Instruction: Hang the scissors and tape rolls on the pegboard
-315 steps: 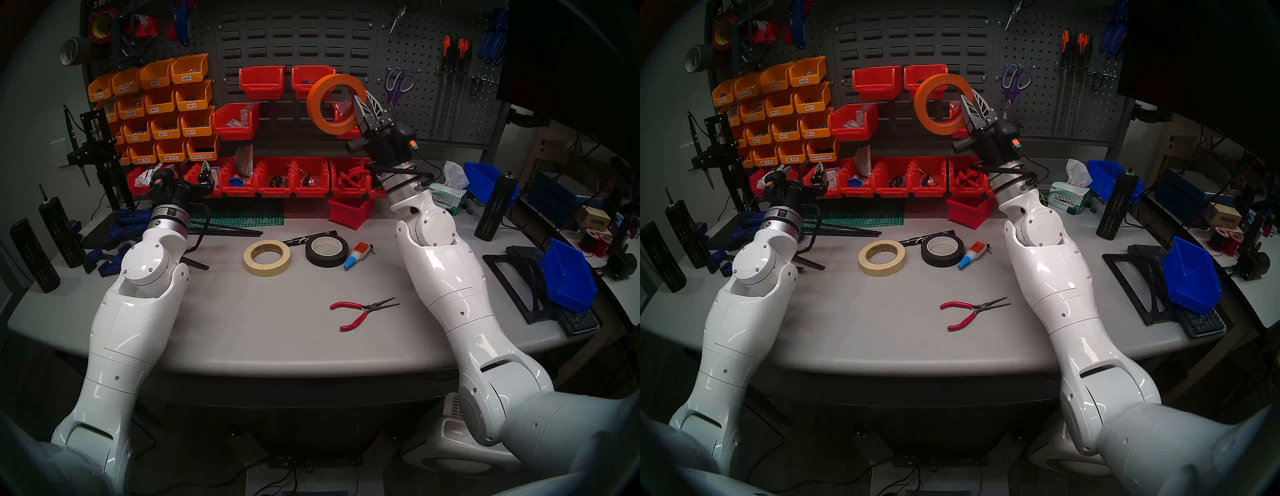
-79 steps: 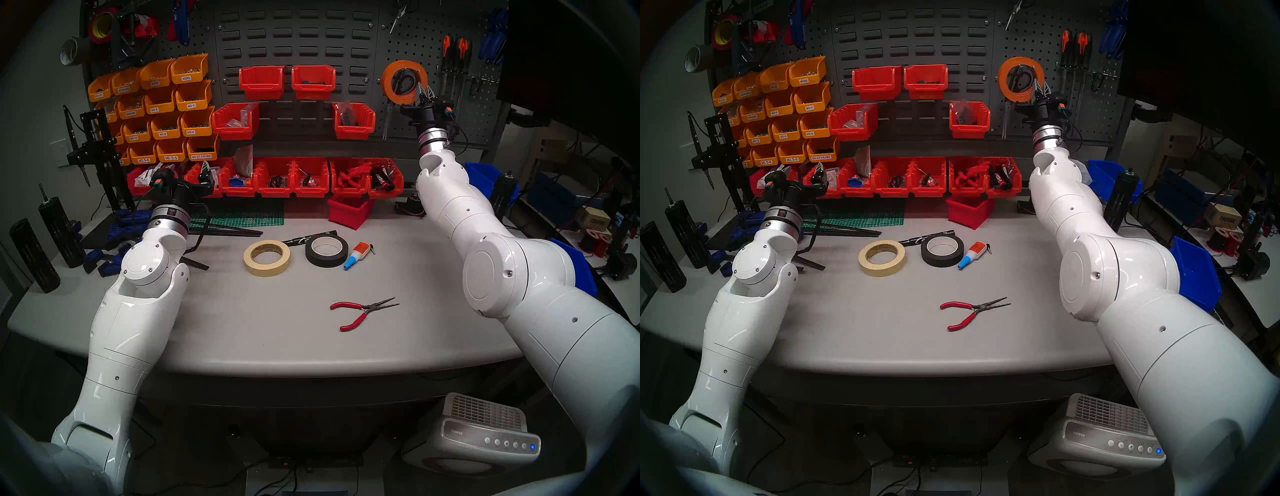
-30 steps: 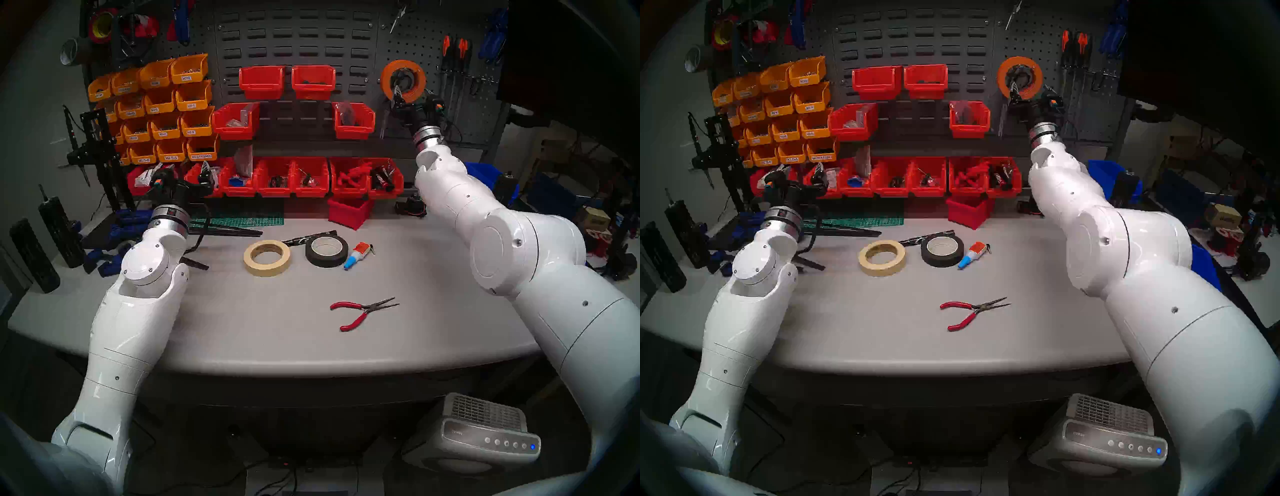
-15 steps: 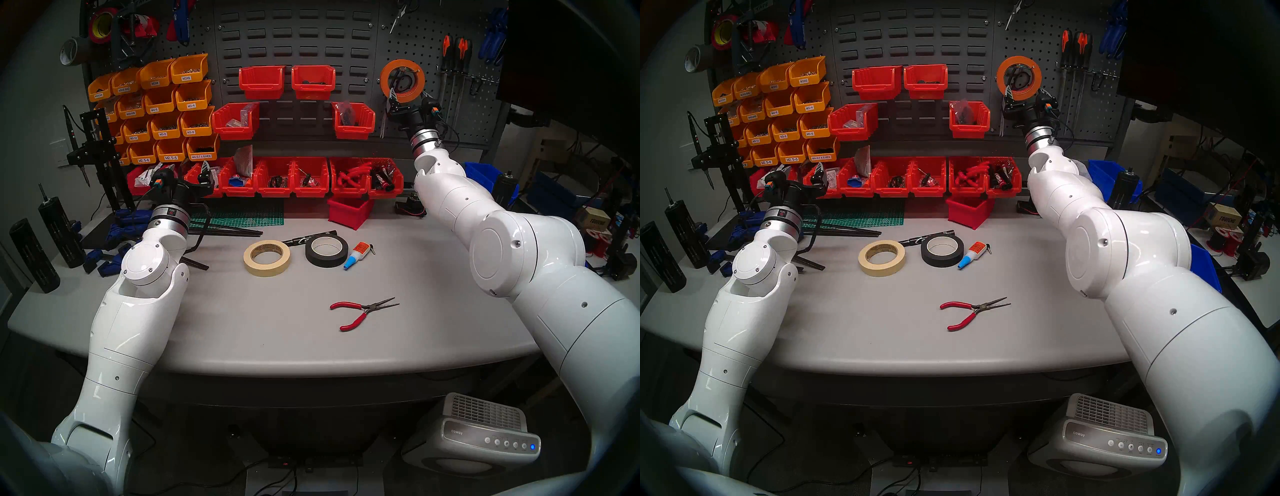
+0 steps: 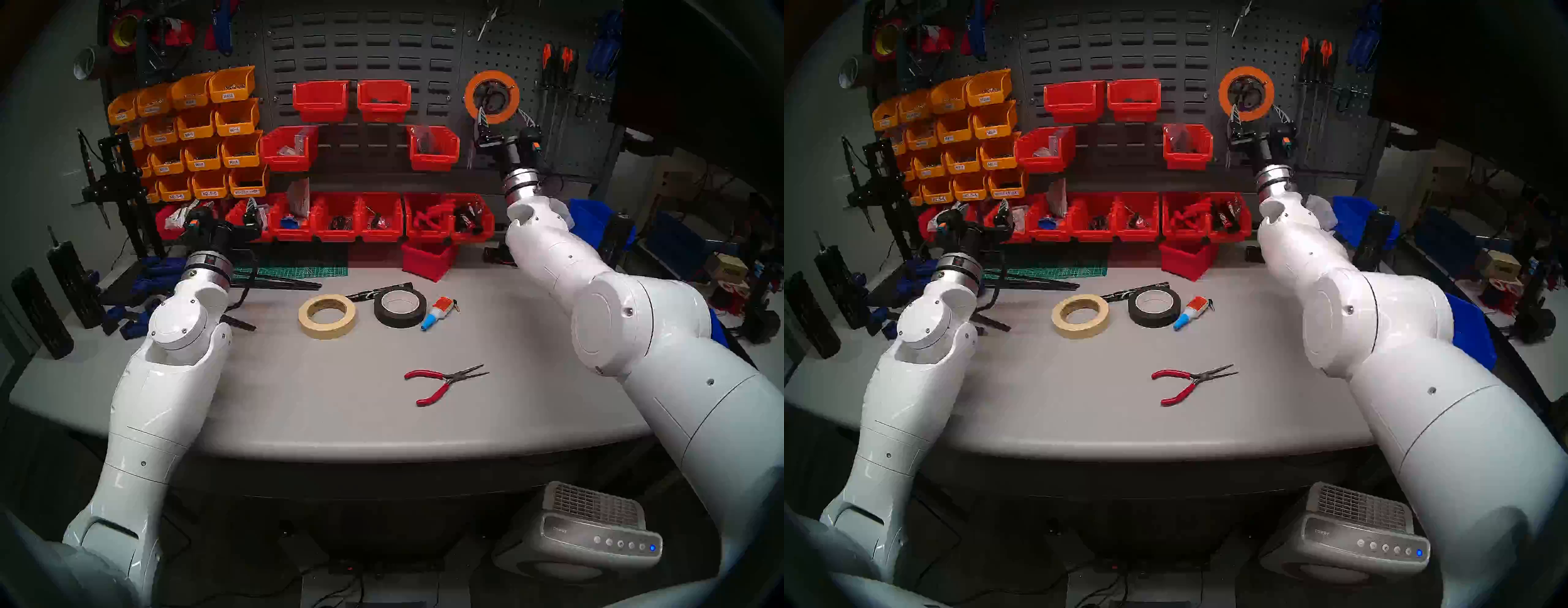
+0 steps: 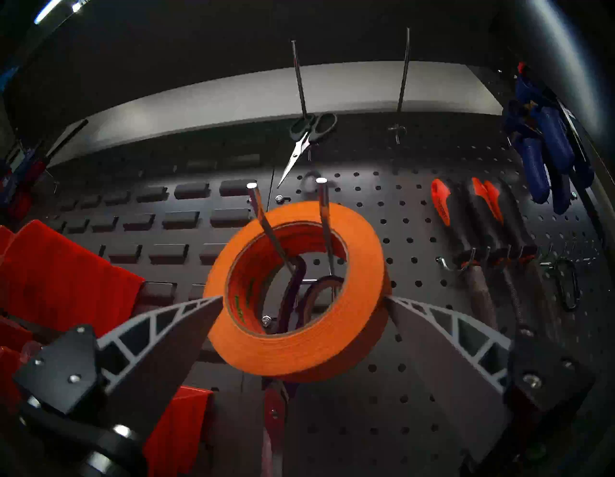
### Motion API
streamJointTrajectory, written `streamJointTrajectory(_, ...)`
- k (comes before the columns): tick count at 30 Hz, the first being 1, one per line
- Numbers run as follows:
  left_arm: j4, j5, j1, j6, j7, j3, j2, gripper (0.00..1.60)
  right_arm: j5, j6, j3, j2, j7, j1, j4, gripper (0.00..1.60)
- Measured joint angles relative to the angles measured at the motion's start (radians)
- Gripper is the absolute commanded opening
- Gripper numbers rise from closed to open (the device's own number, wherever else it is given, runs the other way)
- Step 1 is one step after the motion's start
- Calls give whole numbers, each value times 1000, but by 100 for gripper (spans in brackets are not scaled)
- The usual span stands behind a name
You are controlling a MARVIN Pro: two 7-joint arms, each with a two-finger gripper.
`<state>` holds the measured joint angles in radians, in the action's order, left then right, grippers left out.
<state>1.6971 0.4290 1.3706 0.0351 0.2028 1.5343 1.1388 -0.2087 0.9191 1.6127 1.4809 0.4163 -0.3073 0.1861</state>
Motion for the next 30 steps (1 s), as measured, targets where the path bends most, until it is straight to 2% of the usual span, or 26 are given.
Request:
streamJointTrajectory(8,0,0,0,0,0,0,0,160,-36,24,26,10,62,-49,59,160)
streamJointTrajectory(19,0,0,0,0,0,0,0,160,-89,33,61,33,145,-159,188,160)
streamJointTrajectory(30,0,0,0,-1,0,0,0,160,-110,35,56,48,234,-258,303,160)
